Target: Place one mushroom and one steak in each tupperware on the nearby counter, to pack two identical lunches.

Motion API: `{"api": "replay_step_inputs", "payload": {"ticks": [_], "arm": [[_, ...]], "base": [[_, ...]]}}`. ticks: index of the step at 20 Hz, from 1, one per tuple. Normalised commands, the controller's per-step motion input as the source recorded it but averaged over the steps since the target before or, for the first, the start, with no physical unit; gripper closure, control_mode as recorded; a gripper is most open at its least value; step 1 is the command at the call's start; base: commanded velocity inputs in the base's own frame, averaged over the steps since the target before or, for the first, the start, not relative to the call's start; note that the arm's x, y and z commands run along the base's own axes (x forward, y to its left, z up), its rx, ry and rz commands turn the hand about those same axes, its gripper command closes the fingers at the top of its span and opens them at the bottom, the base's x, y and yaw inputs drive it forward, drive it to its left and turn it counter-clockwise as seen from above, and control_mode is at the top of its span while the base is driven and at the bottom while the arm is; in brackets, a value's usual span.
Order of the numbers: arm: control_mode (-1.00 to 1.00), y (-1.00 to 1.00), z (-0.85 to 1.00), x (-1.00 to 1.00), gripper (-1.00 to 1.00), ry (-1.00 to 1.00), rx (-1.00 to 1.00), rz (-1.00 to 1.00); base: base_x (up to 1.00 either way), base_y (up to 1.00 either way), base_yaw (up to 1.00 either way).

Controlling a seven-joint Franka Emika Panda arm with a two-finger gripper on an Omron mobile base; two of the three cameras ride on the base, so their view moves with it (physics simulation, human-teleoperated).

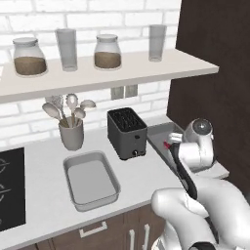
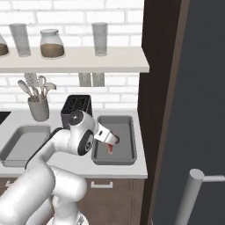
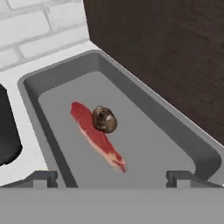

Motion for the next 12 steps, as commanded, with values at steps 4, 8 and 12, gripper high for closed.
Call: {"api": "replay_step_inputs", "payload": {"ticks": [4,8,12], "arm": [[-1.0,0.64,0.77,-0.44,-1.0,-0.03,-0.19,0.48],[-1.0,0.69,0.78,-0.49,-1.0,-0.02,-0.24,0.42],[-1.0,0.38,0.54,-0.79,-1.0,-0.08,-0.21,0.25]], "base": [[0.0,0.0,0.0],[0.0,0.0,0.0],[0.0,0.0,0.0]]}}
